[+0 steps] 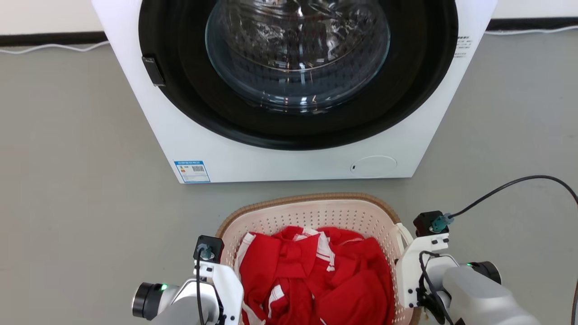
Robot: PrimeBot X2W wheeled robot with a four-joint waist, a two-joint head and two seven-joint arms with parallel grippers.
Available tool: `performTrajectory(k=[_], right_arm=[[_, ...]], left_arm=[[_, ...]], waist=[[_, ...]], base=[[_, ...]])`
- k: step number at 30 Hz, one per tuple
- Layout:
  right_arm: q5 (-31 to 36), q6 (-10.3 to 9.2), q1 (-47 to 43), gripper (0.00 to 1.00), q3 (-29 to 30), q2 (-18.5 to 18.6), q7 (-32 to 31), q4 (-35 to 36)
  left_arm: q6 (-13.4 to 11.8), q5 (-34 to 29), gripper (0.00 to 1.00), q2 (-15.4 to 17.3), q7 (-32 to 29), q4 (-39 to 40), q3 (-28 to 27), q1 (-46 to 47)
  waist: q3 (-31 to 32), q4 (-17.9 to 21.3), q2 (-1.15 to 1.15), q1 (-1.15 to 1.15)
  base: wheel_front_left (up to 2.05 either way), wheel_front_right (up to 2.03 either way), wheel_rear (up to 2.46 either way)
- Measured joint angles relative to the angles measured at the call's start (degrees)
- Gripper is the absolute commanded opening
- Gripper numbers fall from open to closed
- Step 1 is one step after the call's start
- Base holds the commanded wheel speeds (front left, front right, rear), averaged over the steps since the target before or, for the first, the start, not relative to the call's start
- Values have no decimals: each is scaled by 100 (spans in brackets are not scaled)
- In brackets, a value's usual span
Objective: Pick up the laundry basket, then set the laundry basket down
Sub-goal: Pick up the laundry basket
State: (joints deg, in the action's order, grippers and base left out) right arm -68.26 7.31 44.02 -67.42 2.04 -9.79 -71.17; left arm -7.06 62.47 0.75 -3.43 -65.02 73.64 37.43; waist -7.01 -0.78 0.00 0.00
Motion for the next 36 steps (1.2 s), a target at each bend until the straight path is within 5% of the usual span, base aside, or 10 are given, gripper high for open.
performTrajectory(k=[36], right_arm=[[-258, 1, -423, 0, -187, -49, -787, 96]], left_arm=[[305, -310, 0, -79, -705, -312, -8, -346]], waist=[[651, 83, 0, 0]], base=[[0, 0, 0]])
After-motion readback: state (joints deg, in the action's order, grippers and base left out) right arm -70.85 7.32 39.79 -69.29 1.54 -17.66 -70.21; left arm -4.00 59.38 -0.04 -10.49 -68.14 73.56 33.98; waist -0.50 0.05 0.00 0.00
